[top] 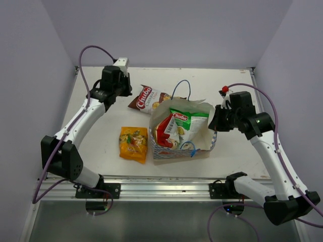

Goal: Place the snacks into the paper bag

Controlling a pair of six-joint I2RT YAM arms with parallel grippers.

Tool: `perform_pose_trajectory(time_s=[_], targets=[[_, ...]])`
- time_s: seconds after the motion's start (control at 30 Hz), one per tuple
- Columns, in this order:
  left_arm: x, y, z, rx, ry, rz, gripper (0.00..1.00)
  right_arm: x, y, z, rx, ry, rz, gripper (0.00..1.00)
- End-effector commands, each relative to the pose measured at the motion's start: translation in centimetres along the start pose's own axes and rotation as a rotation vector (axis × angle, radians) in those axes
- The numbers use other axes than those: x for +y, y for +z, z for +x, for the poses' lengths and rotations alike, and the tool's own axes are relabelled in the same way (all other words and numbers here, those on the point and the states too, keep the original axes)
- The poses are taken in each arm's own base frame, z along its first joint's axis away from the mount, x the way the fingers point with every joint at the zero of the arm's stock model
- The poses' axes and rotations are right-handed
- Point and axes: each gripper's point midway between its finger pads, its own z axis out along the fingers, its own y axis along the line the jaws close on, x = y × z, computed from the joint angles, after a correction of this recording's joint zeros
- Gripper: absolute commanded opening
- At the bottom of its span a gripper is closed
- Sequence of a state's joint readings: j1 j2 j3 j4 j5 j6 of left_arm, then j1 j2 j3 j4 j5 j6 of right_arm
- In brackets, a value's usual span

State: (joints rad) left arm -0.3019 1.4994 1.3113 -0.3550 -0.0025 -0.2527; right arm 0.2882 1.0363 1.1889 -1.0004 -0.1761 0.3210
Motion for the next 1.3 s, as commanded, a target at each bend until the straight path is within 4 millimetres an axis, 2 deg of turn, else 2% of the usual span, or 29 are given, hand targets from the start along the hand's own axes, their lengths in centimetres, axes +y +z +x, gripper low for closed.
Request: perform_pose_trajectory(time_s=[0.0, 0.07, 0.1, 0.13, 0.17, 0.2, 0.23, 0.27, 0.3, 0.33, 0.37, 0.4, 0.47, 0.5, 0.57, 0.6, 0.63, 0.67, 0.73, 0.77, 0.8, 0.87, 0.9, 0.97, 1.03, 1.17, 1.2, 1.23, 1.27], targets=[[-1.3, 1.1, 0.5, 0.031, -0.031, 0.076, 0.00, 0.6, -0.1, -0.6, -0.033, -0.004, -0.030, 0.00], [-2.5, 3.1, 1.7, 0.072, -0.054, 0.137, 0.00, 0.7, -0.1, -0.6, -0.028, -0.005, -0.031, 0.00], [-3.7, 4.2, 2.0, 0.088, -0.052, 0.190, 0.09, 0.7, -0.2, -0.5, -0.026, -0.006, -0.033, 0.00], [-4.2, 4.7, 2.0, 0.091, -0.042, 0.204, 0.28, 0.7, -0.2, -0.4, -0.024, -0.004, -0.034, 0.00], [-5.0, 5.1, 1.0, 0.072, -0.022, 0.219, 0.49, 0.7, -0.3, -0.4, -0.027, -0.006, -0.035, 0.00], [-5.9, 6.5, 2.2, 0.106, 0.008, 0.213, 0.78, 0.7, -0.4, -0.4, -0.028, -0.007, -0.036, 0.00], [-6.5, 7.1, 2.3, 0.112, 0.032, 0.209, 0.91, 0.7, -0.4, -0.4, -0.028, -0.008, -0.035, 0.00], [-7.5, 7.6, 0.6, 0.082, 0.069, 0.212, 0.99, 0.8, -0.4, -0.4, -0.030, -0.008, -0.036, 0.00], [-8.1, 9.9, 2.7, 0.141, 0.091, 0.191, 1.00, 0.8, -0.5, -0.4, -0.030, -0.010, -0.036, 0.00], [-8.0, 10.7, 3.6, 0.183, 0.100, 0.169, 1.00, 0.9, -0.6, -0.6, -0.035, -0.011, -0.042, 0.00], [-8.3, 11.5, 2.5, 0.167, 0.112, 0.155, 1.00, 1.1, -0.7, -0.7, -0.035, -0.016, -0.047, 0.00], [-7.7, 13.2, 4.6, 0.222, 0.124, 0.121, 1.00, 1.1, -0.7, -0.7, -0.033, -0.017, -0.048, 0.00], [-7.1, 14.6, 5.4, 0.240, 0.151, 0.086, 1.00, 1.5, -1.0, -1.1, -0.040, -0.024, -0.058, 0.00], [-6.0, 16.0, 6.4, 0.263, 0.166, 0.034, 1.00, 1.4, -1.1, -1.0, -0.039, -0.026, -0.053, 0.00], [-4.5, 16.5, 8.9, 0.354, 0.185, -0.031, 1.00, 1.2, -1.4, -1.3, -0.051, -0.029, -0.041, 0.00], [-3.5, 16.8, 10.9, 0.417, 0.198, -0.068, 1.00, 1.2, -1.4, -1.3, -0.052, -0.028, -0.038, 0.00], [-3.0, 16.7, 11.7, 0.438, 0.204, -0.087, 1.00, 1.1, -1.3, -1.2, -0.048, -0.030, -0.035, 0.00], [-2.4, 16.3, 13.8, 0.482, 0.208, -0.103, 1.00, 1.0, -1.3, -1.2, -0.047, -0.030, -0.033, 0.00], [-2.2, 15.9, 14.1, 0.468, 0.209, -0.109, 0.99, 1.0, -1.1, -1.2, -0.044, -0.029, -0.029, 0.00], [-1.8, 15.5, 15.7, 0.499, 0.215, -0.109, 0.91, 0.9, -1.0, -1.3, -0.046, -0.032, -0.028, 0.00], [-1.9, 15.5, 16.0, 0.499, 0.215, -0.105, 0.74, 0.9, -0.8, -1.2, -0.041, -0.031, -0.029, 0.00], [-1.6, 15.5, 17.3, 0.528, 0.219, -0.108, 0.21, 1.1, -0.5, -1.4, -0.039, -0.029, -0.033, 0.00], [-1.4, 15.5, 17.9, 0.544, 0.219, -0.110, 0.00, 1.2, -0.4, -1.4, -0.033, -0.027, -0.038, 0.00], [-1.3, 15.3, 18.7, 0.561, 0.222, -0.111, 0.00, 1.2, -0.3, -1.5, -0.030, -0.024, -0.039, 0.00], [-1.3, 15.0, 18.2, 0.549, 0.224, -0.111, 0.00, 1.1, -0.3, -1.4, -0.029, -0.022, -0.035, 0.00], [-1.2, 12.9, 13.2, 0.395, 0.207, -0.159, 0.00, 1.0, -0.3, -1.2, -0.029, -0.017, -0.031, 0.00], [-1.7, 11.6, 9.9, 0.317, 0.202, -0.157, 0.00, 0.9, -0.3, -1.1, -0.028, -0.017, -0.030, 0.00], [-1.9, 10.9, 8.4, 0.291, 0.196, -0.158, 0.00, 1.0, -0.3, -1.1, -0.029, -0.015, -0.031, 0.00], [-2.5, 10.1, 5.7, 0.240, 0.181, -0.152, 0.00, 1.0, -0.2, -1.1, -0.027, -0.015, -0.031, 0.00]])
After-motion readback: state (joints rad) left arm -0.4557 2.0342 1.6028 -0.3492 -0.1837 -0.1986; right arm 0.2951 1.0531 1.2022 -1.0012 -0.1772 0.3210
